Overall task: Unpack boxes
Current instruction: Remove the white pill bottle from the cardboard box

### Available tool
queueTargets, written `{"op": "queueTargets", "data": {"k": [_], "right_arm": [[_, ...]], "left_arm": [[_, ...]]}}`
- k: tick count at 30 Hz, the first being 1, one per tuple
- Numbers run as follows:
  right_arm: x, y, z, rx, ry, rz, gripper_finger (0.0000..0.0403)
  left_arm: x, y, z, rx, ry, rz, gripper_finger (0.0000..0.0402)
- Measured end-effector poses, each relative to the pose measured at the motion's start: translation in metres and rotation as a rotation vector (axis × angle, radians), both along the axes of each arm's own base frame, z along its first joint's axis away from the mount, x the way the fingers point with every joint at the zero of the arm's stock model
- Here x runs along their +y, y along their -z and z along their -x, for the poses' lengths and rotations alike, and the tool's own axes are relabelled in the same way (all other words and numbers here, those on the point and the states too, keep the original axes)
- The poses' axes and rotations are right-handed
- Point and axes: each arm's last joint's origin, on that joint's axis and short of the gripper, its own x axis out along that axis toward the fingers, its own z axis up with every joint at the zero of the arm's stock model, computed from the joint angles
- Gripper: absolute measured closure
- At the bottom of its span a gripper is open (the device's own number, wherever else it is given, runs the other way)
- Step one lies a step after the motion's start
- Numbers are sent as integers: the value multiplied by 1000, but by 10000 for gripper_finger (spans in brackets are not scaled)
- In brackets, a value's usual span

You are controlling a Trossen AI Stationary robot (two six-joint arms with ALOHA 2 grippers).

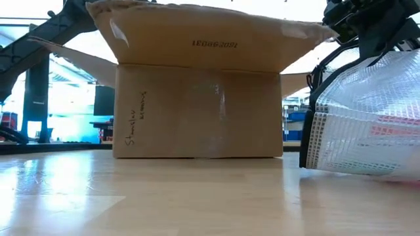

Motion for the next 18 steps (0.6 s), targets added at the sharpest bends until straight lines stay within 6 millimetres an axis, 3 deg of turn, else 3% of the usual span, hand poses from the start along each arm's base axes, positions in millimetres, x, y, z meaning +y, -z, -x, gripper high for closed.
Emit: {"op": "queueTargets", "data": {"k": [4, 7, 10, 13, 18], "right_arm": [[0, 0, 0, -1, 2, 4, 401], [0, 0, 0, 0, 1, 7, 401], [0, 0, 0, -1, -1, 8, 401], [0, 0, 0, -1, -2, 9, 401], [0, 0, 0, 1, -3, 10, 400]], "left_arm": [[5, -19, -9, -156, 130, 112, 305], [3, -20, -16, -245, 225, 159, 305], [4, -6, -21, -248, 215, 134, 305], [7, 20, -24, -209, 195, 141, 305], [2, 29, -30, -185, 236, 93, 308]]}}
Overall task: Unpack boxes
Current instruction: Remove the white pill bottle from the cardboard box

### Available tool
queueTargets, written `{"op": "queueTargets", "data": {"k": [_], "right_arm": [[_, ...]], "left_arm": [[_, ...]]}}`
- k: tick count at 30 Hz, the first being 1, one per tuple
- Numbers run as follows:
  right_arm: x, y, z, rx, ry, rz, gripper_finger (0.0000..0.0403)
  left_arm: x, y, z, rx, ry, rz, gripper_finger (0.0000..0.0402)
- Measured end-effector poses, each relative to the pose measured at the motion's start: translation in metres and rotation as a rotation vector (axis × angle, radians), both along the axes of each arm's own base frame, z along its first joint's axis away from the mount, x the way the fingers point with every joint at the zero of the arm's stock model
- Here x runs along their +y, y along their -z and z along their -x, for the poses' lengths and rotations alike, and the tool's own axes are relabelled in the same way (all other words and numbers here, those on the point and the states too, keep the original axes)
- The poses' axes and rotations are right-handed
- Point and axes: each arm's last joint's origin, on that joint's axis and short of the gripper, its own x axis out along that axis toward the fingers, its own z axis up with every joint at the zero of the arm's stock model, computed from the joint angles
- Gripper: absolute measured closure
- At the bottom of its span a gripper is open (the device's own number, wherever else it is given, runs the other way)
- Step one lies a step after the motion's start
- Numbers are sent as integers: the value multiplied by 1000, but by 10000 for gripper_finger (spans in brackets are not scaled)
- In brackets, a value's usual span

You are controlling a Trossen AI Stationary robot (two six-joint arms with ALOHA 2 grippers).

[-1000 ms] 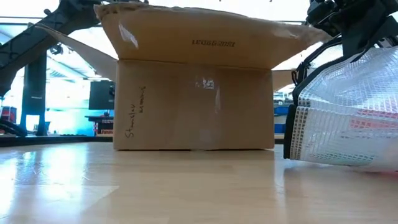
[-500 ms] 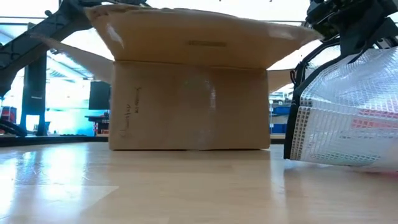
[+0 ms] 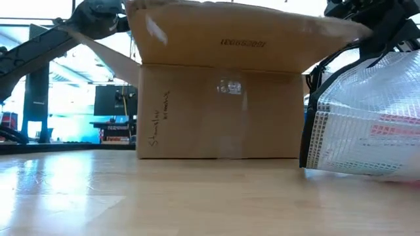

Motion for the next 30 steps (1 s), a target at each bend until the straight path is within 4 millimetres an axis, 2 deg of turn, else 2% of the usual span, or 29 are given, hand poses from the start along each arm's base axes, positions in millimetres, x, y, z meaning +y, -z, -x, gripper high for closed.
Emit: {"op": "queueTargets", "data": {"k": [5, 9, 13, 15, 21, 27, 30], "right_arm": [[0, 0, 0, 1, -1, -4, 401], [0, 0, 0, 2, 2, -6, 401], [1, 0, 0, 2, -2, -6, 401], [1, 0, 1, 1, -7, -4, 401], [2, 0, 1, -2, -4, 14, 401], [1, 1, 2, 1, -13, 31, 401], [1, 2, 3, 24, -12, 39, 400]], "left_arm": [[0, -1, -1, 5, -12, -9, 318], [5, -10, -3, -31, -221, -11, 322], [27, -28, -5, -175, -373, 32, 322], [32, -38, -7, -211, -356, 55, 322], [30, -67, -12, -215, -209, 117, 322], [24, -109, -8, -128, -128, 37, 322], [22, -124, 0, -48, -133, 27, 322]]}}
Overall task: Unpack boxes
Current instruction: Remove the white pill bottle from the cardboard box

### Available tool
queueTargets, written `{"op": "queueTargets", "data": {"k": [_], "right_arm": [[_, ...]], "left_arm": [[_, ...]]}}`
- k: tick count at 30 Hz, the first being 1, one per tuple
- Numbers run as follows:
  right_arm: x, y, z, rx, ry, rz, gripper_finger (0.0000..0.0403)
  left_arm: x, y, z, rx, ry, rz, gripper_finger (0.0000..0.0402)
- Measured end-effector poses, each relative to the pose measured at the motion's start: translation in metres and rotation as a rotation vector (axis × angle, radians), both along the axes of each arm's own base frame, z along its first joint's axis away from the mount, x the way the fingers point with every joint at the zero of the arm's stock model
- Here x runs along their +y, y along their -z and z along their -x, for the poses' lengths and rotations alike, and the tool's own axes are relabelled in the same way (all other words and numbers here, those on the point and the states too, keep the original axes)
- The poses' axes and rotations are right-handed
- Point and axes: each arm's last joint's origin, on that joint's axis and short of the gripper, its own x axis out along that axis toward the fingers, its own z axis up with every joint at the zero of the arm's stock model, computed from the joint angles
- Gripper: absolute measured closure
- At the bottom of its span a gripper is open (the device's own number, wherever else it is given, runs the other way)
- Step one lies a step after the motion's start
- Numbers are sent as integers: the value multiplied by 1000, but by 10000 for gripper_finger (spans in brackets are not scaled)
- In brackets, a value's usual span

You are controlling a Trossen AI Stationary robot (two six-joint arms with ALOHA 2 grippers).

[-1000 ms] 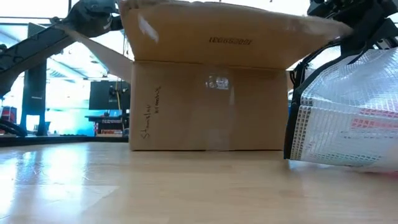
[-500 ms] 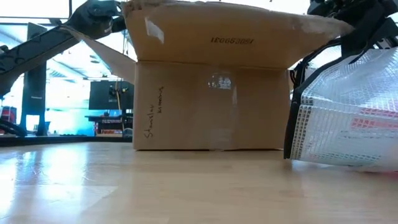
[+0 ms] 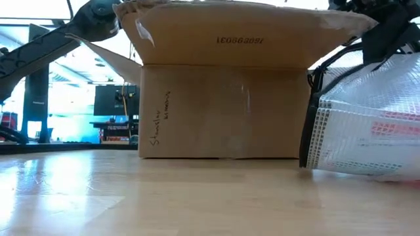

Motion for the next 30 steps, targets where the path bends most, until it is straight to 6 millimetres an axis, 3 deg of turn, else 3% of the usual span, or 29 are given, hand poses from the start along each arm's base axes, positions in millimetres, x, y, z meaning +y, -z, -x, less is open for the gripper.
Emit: {"op": "queueTargets", "data": {"k": [6, 12, 18, 23, 30], "right_arm": [[-1, 3, 6, 88, 20, -44, 387], [1, -4, 22, 161, 13, -143, 321], [1, -54, 32, -38, -44, -217, 253], [-2, -99, 40, -250, -165, -208, 228], [-12, -141, 32, -630, -202, 130, 224]], "left_arm": [[5, -20, 17, 35, -18, -19, 322], [3, -40, 25, 8, 18, -54, 322], [-2, -60, 34, -40, 71, -28, 322], [-7, -79, 45, -54, 79, -26, 322], [-23, -130, 82, -99, 64, -27, 322]]}}
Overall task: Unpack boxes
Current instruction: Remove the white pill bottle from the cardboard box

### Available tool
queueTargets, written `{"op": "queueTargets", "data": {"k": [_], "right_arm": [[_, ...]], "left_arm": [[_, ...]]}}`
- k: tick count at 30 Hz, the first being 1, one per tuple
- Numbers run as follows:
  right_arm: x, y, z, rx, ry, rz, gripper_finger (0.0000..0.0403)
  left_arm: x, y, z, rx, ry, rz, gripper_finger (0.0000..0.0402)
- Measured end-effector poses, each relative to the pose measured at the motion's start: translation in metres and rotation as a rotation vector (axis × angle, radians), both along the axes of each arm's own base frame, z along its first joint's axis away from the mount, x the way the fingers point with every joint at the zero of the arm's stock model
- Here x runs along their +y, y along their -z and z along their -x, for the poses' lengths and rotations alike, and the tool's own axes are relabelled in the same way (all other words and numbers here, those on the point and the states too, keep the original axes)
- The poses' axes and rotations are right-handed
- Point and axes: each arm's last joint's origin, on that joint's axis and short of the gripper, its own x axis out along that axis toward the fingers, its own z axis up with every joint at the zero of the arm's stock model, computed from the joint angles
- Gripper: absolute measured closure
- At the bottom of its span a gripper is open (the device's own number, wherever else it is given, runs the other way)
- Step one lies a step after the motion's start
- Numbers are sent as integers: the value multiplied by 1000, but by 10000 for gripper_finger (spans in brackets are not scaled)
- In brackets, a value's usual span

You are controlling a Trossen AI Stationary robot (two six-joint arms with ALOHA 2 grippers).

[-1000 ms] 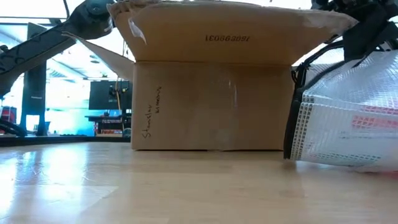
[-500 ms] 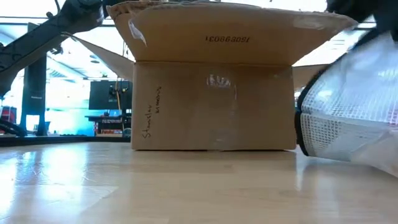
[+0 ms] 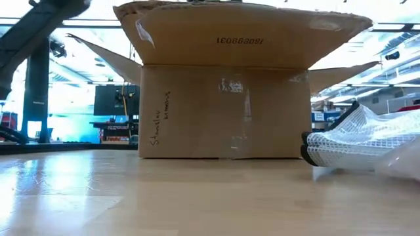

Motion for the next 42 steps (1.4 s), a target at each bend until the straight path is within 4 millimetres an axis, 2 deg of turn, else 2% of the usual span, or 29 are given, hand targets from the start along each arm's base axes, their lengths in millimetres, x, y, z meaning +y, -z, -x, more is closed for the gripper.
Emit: {"op": "queueTargets", "data": {"k": [5, 9, 13, 16, 19, 22, 25, 30, 35, 39, 42], "right_arm": [[-13, -24, -13, -290, 109, 326, 225], [-31, -25, -26, -311, 117, 569, 223], [-57, -13, -53, -238, 31, 655, 212], [-81, -13, -77, -184, -37, 701, 195], [-113, -13, -97, -24, -73, 761, 171], [-144, -4, -119, 184, -136, 804, 141], [-175, 16, -139, 411, -196, 816, 111], [-223, 68, -160, 766, -258, 811, 69], [-255, 116, -175, 880, -393, 796, 53], [-268, 153, -184, 966, -555, 818, 63], [-275, 173, -188, 995, -574, 786, 72]], "left_arm": [[-12, -35, 35, -29, -34, 19, 322], [-19, -50, 57, -14, -54, 35, 322], [-23, -61, 77, 3, -63, 44, 322], [-20, -66, 88, 8, -67, 52, 322], [-15, -67, 95, 11, -49, 78, 323], [-11, -68, 100, -3, -2, 118, 323], [-5, -69, 103, -20, 38, 130, 323], [4, -69, 109, -19, 12, 140, 323], [7, -69, 114, -14, 3, 151, 323], [7, -69, 113, -14, 14, 140, 323], [7, -70, 113, -19, 19, 132, 323]]}}
